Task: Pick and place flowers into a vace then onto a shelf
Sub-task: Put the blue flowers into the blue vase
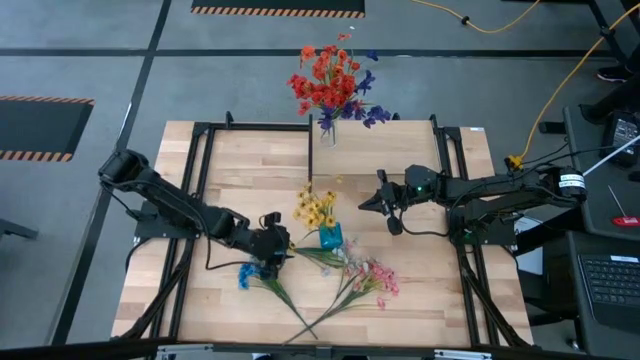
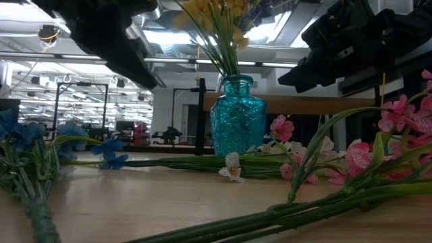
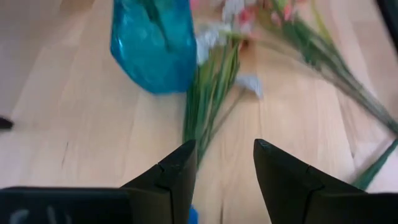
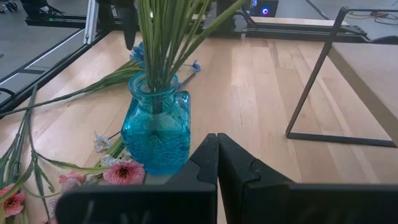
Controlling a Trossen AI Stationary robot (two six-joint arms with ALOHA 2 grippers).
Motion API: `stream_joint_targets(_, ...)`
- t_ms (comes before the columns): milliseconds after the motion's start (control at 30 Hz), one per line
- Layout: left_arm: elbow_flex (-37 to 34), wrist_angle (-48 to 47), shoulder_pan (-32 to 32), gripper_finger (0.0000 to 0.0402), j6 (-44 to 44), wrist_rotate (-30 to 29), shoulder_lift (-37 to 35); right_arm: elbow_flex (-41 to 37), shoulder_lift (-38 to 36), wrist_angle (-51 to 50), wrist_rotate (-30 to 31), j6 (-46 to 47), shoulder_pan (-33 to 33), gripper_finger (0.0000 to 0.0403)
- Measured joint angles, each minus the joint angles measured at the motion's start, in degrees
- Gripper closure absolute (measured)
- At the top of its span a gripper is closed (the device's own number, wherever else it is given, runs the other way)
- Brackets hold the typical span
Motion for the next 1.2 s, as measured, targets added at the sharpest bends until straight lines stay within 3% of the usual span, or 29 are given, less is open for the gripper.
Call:
stream_joint_targets(333,11.8,-19.0,-5.5,0.0249,-9.2,-0.5,8.9,0.0,0.0,0.0,0.0,1.7,0.0,0.0399)
stream_joint_targets(733,22.2,-23.5,-10.6,0.0249,-9.8,-0.8,17.0,0.0,0.0,-0.2,0.0,3.0,0.0,0.0399)
stream_joint_targets(900,25.0,-25.1,-11.3,0.0249,-11.2,2.5,18.5,0.0,0.0,-0.3,0.0,3.1,0.0,0.0399)
stream_joint_targets(1067,29.0,-30.2,-11.3,0.0249,-10.8,4.6,20.9,0.0,0.0,-0.6,0.0,3.1,0.0,0.0399)
stream_joint_targets(1200,29.6,-31.8,-11.3,0.0249,-2.2,5.0,22.6,0.0,0.0,-0.7,0.0,3.1,0.0,0.0399)
